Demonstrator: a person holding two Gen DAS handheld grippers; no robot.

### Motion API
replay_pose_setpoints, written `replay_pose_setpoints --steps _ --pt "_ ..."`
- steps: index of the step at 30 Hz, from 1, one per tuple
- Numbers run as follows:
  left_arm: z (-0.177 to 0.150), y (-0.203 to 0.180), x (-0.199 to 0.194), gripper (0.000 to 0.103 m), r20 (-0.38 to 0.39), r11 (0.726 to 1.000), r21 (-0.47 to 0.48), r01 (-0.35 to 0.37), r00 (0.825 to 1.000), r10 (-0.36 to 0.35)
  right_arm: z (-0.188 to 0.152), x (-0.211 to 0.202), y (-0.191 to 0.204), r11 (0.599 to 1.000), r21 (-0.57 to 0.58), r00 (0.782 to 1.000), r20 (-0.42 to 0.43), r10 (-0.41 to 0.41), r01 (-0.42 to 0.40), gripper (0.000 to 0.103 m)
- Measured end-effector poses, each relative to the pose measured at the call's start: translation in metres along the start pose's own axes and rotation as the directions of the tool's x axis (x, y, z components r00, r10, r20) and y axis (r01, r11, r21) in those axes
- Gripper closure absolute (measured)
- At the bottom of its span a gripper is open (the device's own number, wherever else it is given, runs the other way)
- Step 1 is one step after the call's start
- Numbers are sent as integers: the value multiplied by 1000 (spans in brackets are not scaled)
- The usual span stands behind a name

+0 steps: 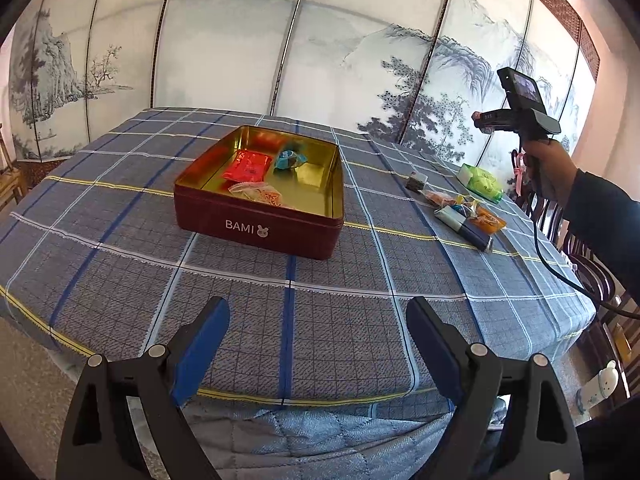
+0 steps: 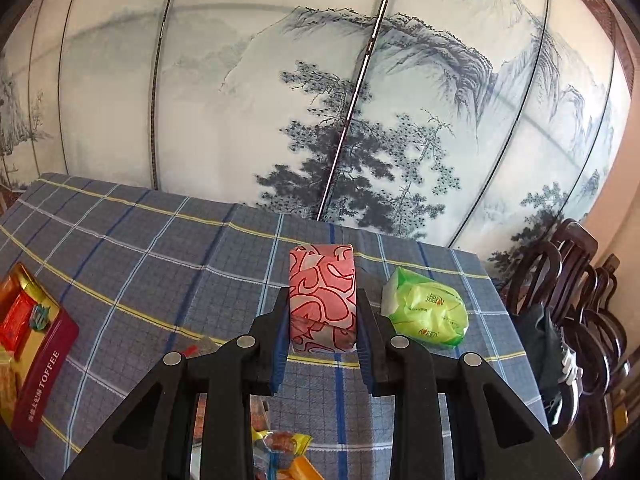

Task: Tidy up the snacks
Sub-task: 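Lift the pink candy with the right tool and carry it toward the tin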

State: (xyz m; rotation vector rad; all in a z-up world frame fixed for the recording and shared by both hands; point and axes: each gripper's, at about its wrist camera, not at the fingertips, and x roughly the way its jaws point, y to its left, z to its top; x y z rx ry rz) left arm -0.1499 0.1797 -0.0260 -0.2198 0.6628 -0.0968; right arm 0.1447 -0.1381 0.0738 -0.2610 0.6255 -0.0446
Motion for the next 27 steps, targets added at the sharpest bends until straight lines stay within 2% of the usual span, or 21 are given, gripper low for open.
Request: replay_pose_setpoints --steps 12,21,27 --pt "-13 13 -1 16 -24 1000 -26 -13 1000 13 0 -3 42 999 -4 999 -11 37 -37 73" --pt "-20 32 -8 16 -12 995 -69 -77 997 77 2 -5 90 995 -33 996 -12 93 -93 73" --pt "-25 44 -14 16 -20 988 -98 -122 993 120 0 -6 131 986 -44 987 -19 158 -159 73"
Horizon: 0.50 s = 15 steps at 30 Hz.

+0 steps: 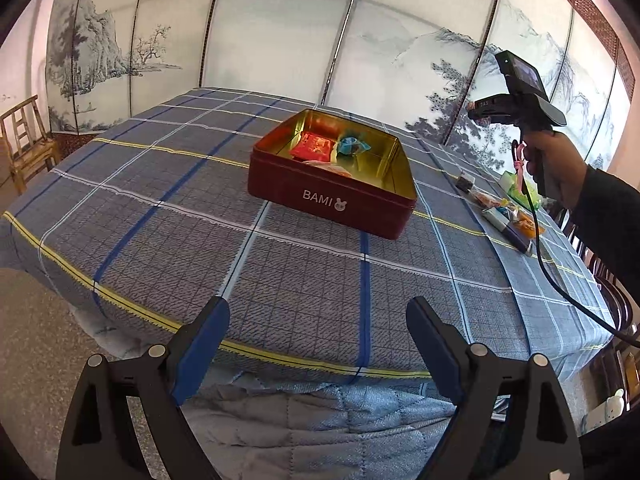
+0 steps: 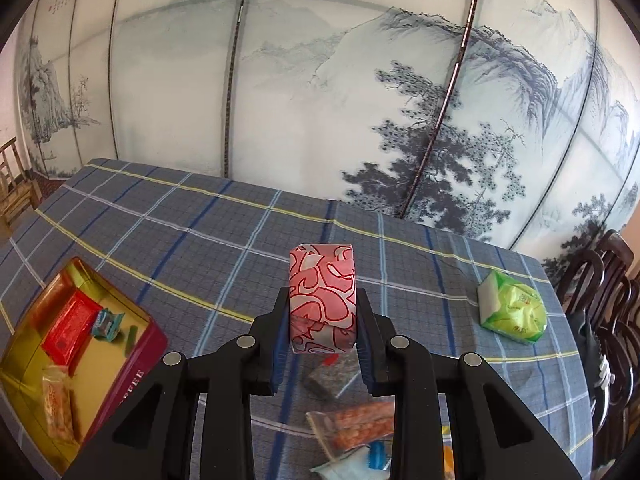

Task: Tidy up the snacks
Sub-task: 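Lift the pink candy with the right tool and carry it toward the tin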

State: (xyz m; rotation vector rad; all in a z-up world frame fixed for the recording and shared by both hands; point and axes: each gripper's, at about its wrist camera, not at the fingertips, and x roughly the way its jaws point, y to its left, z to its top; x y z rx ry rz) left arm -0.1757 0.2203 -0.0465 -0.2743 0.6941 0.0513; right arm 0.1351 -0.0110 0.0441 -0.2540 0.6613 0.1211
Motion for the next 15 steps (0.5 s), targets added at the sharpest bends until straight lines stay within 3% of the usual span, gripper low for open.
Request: replay_pose_setpoints --steps 15 --pt "-9 8 2 16 -26 1000 -24 -15 1000 14 -19 -7 106 979 -51 981 -20 195 -196 73"
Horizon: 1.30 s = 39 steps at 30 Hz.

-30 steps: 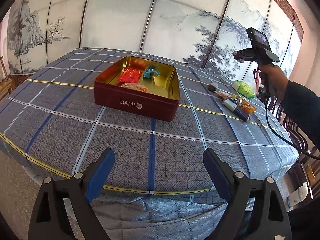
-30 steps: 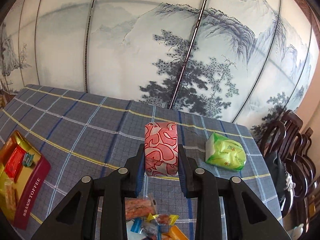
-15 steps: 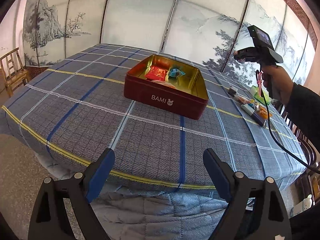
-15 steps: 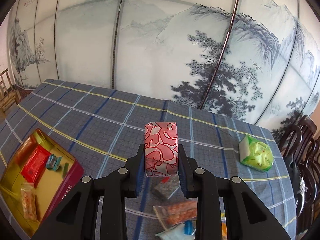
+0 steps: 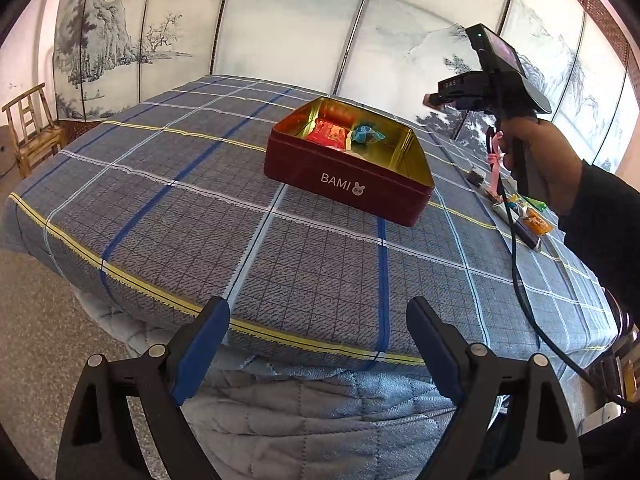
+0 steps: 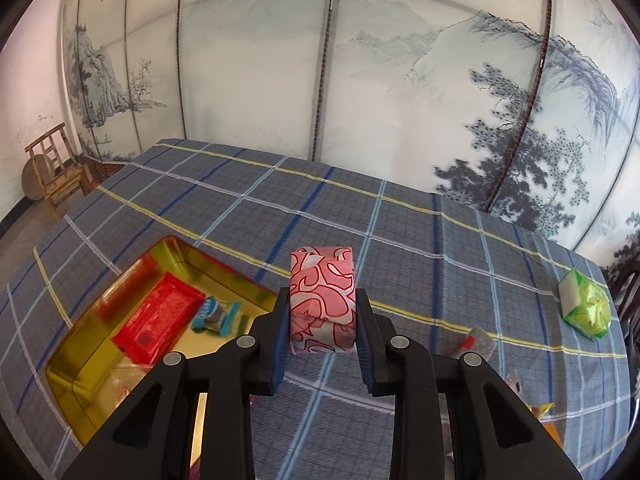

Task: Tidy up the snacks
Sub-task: 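Lift the pink candy with the right tool and carry it toward the tin, then lower the pink candy into the tin and open the right tool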

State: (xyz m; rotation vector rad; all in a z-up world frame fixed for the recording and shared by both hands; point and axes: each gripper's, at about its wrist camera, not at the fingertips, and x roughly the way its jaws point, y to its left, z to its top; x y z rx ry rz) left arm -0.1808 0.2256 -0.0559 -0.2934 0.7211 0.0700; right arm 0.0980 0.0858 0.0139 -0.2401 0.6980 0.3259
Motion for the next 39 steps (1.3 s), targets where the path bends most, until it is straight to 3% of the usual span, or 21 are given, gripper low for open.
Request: replay_pose_setpoints --steps 11,14,18,20,22,24,27,30,32,35,36,38,39 --pt "-1 6 1 16 -2 1000 -24 -1 1000 1 -19 -4 52 992 -68 994 -17 108 -109 73" --pt "-2 9 -2 16 7 1000 -23 -1 1000 2 -13 -10 30 984 -16 984 1 177 -177 73" --pt "-4 13 1 16 3 999 -44 8 1000 -8 2 -17 -17 997 18 996 41 73 -74 73" --pt "-5 13 3 16 -2 999 -45 13 1000 -13 4 -11 -38 998 8 998 6 69 -69 73" --pt "-5 13 4 16 -6 999 -39 15 1000 -15 -8 10 -47 985 -33 981 -100 168 -172 73" --pt "-4 12 5 16 -7 999 -33 16 1000 -16 -32 26 -45 969 -109 964 -177 199 -220 73" --pt "-4 9 8 16 -20 1000 -25 13 1000 -14 -62 37 -34 929 -208 942 -207 265 -307 73" --pt "-4 4 9 16 -31 1000 -12 13 999 -13 -66 48 -26 924 -252 952 -184 245 -287 73" --pt "-3 0 8 16 -28 1000 1 8 1000 -8 -59 57 -28 914 -230 936 -193 293 -334 73" --pt "-3 -2 3 15 -13 1000 13 10 1000 -10 -52 65 -30 926 -250 952 -192 239 -283 72" --pt "-4 -2 2 15 -9 1000 15 7 1000 -7 -51 63 -33 932 -235 954 -185 236 -276 68" --pt "-5 -2 7 15 -24 1000 5 10 1000 -10 -51 59 -40 944 -176 954 -166 250 -278 41" --pt "-5 -2 11 15 -39 1000 -3 15 999 -16 -52 56 -41 946 -163 954 -156 256 -280 21"
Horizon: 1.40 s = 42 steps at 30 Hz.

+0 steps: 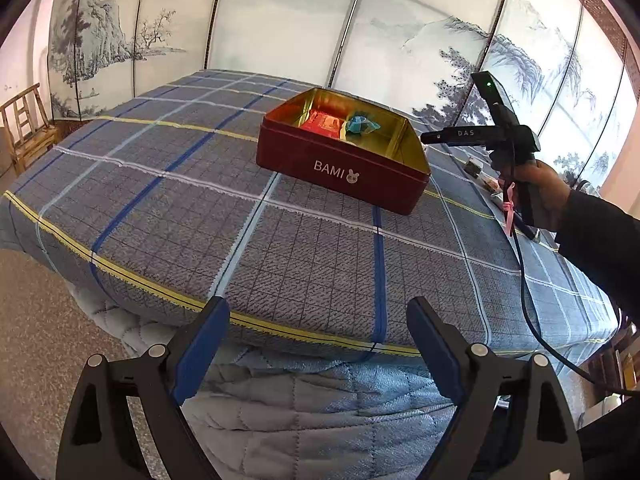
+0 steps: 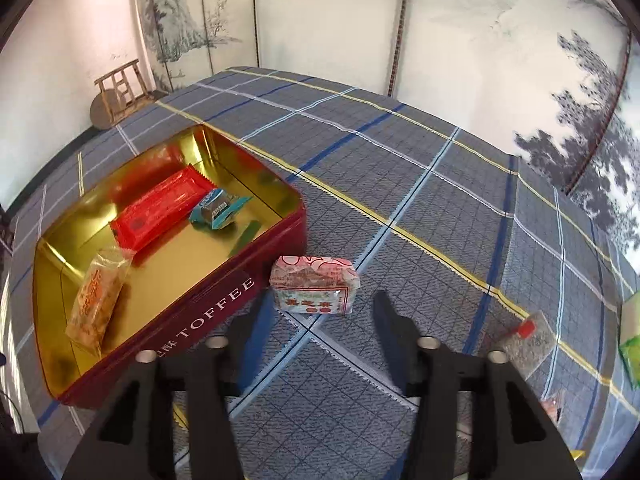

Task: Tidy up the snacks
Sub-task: 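Lower the pink candy into the tin and open the right tool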

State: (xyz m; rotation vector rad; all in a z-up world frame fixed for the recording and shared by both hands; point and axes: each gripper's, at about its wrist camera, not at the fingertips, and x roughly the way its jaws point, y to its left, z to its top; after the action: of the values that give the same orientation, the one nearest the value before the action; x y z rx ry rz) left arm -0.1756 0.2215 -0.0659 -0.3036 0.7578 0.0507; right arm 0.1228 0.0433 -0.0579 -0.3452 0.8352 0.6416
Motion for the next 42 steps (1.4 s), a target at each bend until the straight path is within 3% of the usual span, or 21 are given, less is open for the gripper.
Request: replay_pose_setpoints --steps 1,9,11,12,13,15,18,21,24,28,31,34,36,40,42 --pt "0 -1 3 15 -14 1000 -4 4 1000 -4 -2 -2 3 1000 -5 1000 20 1 -1 15" --pt "-1 -7 3 15 -26 999 31 -5 1000 6 -1 24 3 1000 -8 999 45 -13 13 15" --pt "-1 -6 6 15 -36 1000 16 -9 999 10 1 29 -1 1000 -7 998 55 9 -8 20" --pt "-1 -6 8 15 -41 1000 12 -12 999 12 3 31 -3 1000 -1 998 56 31 -31 41" --pt "-1 -6 9 15 -44 1000 12 -14 999 14 4 34 -5 999 5 998 48 48 -48 52" --pt "0 -9 8 15 -38 1000 19 -11 999 12 4 34 -5 999 20 998 45 47 -48 53" --pt "0 -14 5 15 -20 999 44 -8 1000 9 1 23 -1 999 3 997 65 -33 33 54" --pt "-3 -17 3 15 -21 999 54 -2 1000 3 8 -2 -5 997 54 991 116 -68 62 54" --pt "-3 -18 -1 15 -15 999 52 0 1000 1 25 -26 0 996 75 986 156 -64 53 54" --pt "-6 -14 -8 15 -2 999 33 -1 1000 1 42 -44 25 997 71 981 192 29 -43 54" --pt "-8 -11 -12 15 -2 1000 20 -5 1000 5 43 -39 65 996 -27 983 161 93 -90 54" --pt "-9 -9 -16 15 5 1000 17 -6 1000 6 36 -18 103 984 -102 986 68 152 -145 54" --pt "-9 -9 -19 15 12 1000 20 -8 1000 8 30 -2 125 980 -151 991 5 136 -133 54" --pt "-8 -7 -22 15 18 1000 19 -21 1000 20 23 18 140 973 -184 990 -53 132 -139 52" --pt "-8 -7 -22 15 17 1000 17 -25 1000 24 23 20 135 972 -156 984 -57 170 -177 52"
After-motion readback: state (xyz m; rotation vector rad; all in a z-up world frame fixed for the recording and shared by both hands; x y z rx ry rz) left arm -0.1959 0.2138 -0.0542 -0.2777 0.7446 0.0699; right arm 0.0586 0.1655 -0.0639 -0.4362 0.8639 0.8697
